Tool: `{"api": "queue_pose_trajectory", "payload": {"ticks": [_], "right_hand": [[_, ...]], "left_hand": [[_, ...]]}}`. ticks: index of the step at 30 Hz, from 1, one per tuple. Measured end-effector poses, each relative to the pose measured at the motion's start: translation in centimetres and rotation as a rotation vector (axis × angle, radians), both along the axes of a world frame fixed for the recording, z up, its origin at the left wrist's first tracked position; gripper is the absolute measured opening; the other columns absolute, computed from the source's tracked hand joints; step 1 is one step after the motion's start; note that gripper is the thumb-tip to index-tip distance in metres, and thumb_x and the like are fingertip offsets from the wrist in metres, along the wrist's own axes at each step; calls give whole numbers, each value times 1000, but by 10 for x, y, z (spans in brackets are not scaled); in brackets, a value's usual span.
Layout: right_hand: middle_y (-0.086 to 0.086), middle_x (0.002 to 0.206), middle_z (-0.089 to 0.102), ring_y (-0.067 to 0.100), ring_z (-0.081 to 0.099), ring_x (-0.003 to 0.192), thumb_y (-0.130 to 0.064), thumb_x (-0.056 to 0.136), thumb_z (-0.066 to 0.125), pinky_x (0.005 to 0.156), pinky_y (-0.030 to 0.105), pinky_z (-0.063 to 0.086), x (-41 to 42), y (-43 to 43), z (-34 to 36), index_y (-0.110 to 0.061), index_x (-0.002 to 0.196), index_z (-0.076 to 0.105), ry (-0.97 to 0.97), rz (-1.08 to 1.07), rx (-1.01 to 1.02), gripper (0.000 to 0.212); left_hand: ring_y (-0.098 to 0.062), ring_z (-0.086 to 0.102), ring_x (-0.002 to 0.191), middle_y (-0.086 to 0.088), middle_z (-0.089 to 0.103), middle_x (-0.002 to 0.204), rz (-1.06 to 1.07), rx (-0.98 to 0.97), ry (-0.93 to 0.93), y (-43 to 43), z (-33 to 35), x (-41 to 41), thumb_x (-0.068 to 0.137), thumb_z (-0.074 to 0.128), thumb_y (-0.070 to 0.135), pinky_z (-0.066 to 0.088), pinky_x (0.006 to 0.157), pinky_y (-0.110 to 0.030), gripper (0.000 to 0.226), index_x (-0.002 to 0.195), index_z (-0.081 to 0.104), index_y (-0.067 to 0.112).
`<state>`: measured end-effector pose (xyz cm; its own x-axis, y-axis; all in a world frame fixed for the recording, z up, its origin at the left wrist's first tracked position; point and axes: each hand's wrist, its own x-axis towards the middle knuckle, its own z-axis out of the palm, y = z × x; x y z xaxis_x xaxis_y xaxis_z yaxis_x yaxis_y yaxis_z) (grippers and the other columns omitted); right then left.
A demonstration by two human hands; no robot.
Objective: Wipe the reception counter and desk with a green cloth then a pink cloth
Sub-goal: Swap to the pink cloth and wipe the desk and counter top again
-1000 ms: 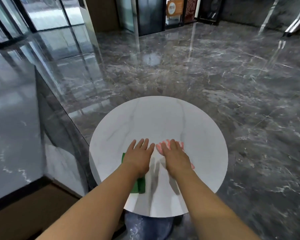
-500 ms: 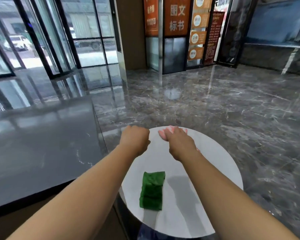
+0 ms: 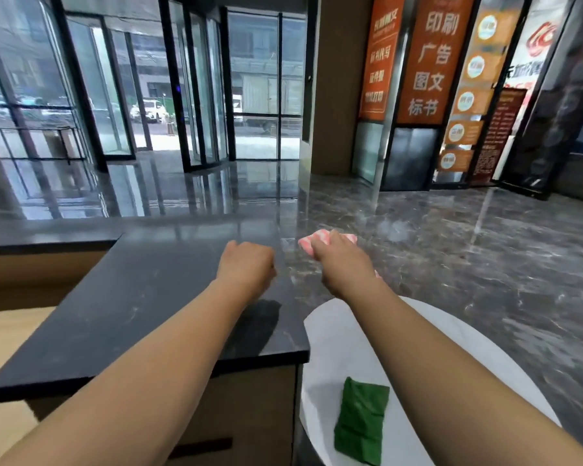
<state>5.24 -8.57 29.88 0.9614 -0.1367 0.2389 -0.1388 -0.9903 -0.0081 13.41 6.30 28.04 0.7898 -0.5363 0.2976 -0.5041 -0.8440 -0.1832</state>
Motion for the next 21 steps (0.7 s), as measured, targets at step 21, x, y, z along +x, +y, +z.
{"api": "queue_pose_trajectory", "payload": {"ticks": [21], "right_hand": [[12,131,40,34,43,119,9,86,48,88,44,48,133,312,-8,-19,129,43,71,183,36,52]], "left_hand": [[-21,44,131,1,51,139,237,-37,77,345,-9,84,96,39,52,21,112,-48,41,121,57,26]]}}
